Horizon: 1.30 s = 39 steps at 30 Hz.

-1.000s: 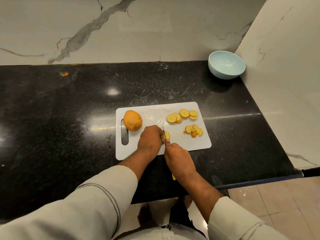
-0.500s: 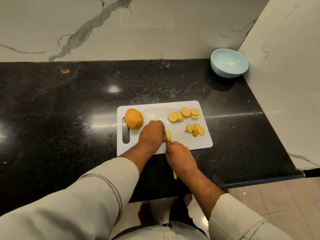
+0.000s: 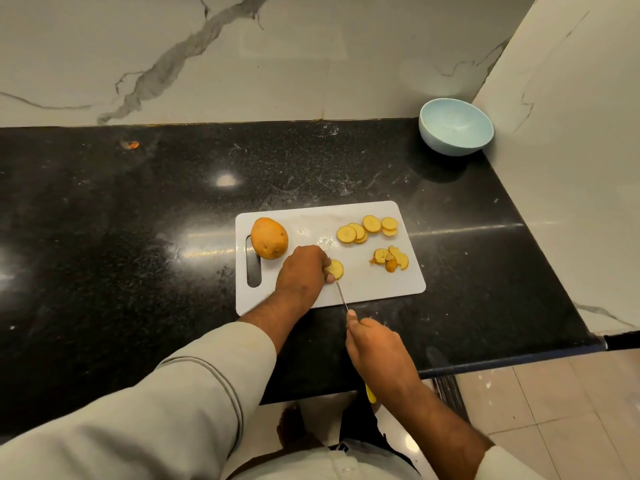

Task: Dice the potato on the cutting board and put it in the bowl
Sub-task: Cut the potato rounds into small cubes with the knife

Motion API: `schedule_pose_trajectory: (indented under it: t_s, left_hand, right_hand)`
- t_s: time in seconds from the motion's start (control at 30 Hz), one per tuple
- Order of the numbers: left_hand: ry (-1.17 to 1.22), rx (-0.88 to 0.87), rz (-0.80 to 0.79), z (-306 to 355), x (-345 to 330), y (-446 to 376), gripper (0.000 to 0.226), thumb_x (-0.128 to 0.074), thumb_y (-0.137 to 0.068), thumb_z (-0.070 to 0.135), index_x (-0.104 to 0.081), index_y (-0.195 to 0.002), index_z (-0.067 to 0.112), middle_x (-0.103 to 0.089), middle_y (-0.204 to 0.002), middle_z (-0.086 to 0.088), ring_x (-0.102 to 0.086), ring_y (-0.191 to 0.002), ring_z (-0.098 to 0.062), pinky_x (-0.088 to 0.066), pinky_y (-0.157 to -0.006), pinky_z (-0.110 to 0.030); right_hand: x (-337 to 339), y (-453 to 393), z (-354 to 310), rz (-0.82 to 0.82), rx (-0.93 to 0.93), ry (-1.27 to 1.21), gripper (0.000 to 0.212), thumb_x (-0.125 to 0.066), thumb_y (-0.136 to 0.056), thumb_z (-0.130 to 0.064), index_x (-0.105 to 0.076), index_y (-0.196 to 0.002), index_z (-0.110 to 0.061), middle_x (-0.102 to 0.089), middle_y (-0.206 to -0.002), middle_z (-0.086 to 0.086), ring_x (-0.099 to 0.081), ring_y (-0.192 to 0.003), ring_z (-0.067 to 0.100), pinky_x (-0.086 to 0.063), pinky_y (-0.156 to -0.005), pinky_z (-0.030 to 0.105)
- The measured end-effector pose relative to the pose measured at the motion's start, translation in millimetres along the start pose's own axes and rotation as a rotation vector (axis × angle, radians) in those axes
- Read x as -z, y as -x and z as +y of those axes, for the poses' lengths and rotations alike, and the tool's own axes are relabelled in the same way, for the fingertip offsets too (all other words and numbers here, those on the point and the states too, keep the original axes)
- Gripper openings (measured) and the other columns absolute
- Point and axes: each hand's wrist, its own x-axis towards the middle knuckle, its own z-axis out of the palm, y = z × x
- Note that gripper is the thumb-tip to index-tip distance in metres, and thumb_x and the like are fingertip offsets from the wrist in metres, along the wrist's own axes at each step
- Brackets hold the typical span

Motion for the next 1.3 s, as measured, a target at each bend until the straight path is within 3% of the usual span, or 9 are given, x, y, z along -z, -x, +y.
schedule_pose_trajectory:
  t_s: [0.17, 0.3, 0.47, 0.7, 0.97, 1.1, 1.3]
  left_hand:
    - [0.053, -0.01, 0.018, -6.0, -1.1, 7.3, 0.035, -0.07, -0.085, 0.017, -0.067, -0.12, 0.014, -0.068, -0.111, -0.007, -0.062, -0.099, -0.023, -0.048, -0.085, -0.028]
    - [0.027, -0.038, 0.084, -6.8, -6.5, 16.3, 0.028, -0.064, -0.089, 0.019, -0.069, -0.116, 0.014, -0.069, -0.106, -0.006, -0.063, -0.097, -0.024, -0.045, -0.08, -0.026]
    - [-0.038, -0.041, 0.093, 0.0, -3.2, 18.3, 0.016, -0.062, -0.09, 0.018, -0.074, -0.097, 0.01, -0.07, -0.093, -0.008, -0.054, -0.072, -0.017, -0.048, -0.07, -0.03]
    - [-0.151, -0.049, -0.01, 8.1, 6.3, 13.1, 0.016, -0.06, -0.09, 0.015, -0.072, -0.099, 0.01, -0.068, -0.097, -0.01, -0.062, -0.087, -0.026, -0.043, -0.067, -0.028]
    - [-0.219, -0.05, -0.005, 9.8, 3.5, 13.1, 0.019, -0.055, -0.093, 0.016, -0.071, -0.104, 0.011, -0.067, -0.1, -0.009, -0.06, -0.084, -0.023, -0.048, -0.074, -0.03]
    - [-0.323, -0.101, -0.011, 13.5, 2.8, 14.3, 0.018, -0.052, -0.092, 0.011, -0.067, -0.102, 0.007, -0.063, -0.104, -0.013, -0.061, -0.092, -0.029, -0.048, -0.076, -0.033]
    - [-0.392, -0.139, -0.008, 16.5, 5.9, 9.2, 0.012, -0.052, -0.091, 0.01, -0.062, -0.096, 0.006, -0.062, -0.101, -0.015, -0.061, -0.088, -0.032, -0.039, -0.065, -0.031]
  right_hand:
    - [7.0, -5.2, -2.3, 0.1, 0.012, -0.032, 0.047, -0.037, -0.104, -0.027, -0.033, -0.149, -0.015, -0.058, -0.102, -0.001, -0.057, -0.084, 0.011, -0.051, -0.077, 0.024]
    - [9.6, -25.0, -8.4, 0.13, 0.044, 0.009, 0.047, -0.034, -0.104, -0.028, -0.031, -0.149, -0.015, -0.059, -0.104, 0.001, -0.058, -0.085, 0.015, -0.048, -0.072, 0.026]
    - [5.3, -40.6, -15.6, 0.123, 0.06, 0.035, 0.046, -0.034, -0.104, -0.024, -0.033, -0.148, -0.01, -0.059, -0.104, 0.006, -0.059, -0.085, 0.021, -0.044, -0.068, 0.029]
    - [0.9, -45.0, -14.5, 0.121, 0.074, 0.024, 0.046, -0.037, -0.103, -0.022, -0.033, -0.147, -0.009, -0.058, -0.103, 0.006, -0.058, -0.084, 0.02, -0.042, -0.064, 0.027]
    - [0.9, -58.7, -14.2, 0.093, 0.085, 0.033, 0.046, -0.036, -0.103, -0.019, -0.033, -0.147, -0.008, -0.059, -0.104, 0.01, -0.059, -0.087, 0.027, -0.042, -0.068, 0.034]
    - [2.2, -65.9, -14.7, 0.081, 0.083, 0.035, 0.041, -0.035, -0.103, -0.018, -0.041, -0.142, -0.007, -0.06, -0.101, 0.01, -0.06, -0.084, 0.03, -0.039, -0.065, 0.035]
    - [4.7, -66.1, -15.9, 0.067, 0.075, 0.034, 0.04, -0.034, -0.103, -0.02, -0.042, -0.139, -0.005, -0.059, -0.096, 0.008, -0.058, -0.078, 0.027, -0.033, -0.061, 0.03]
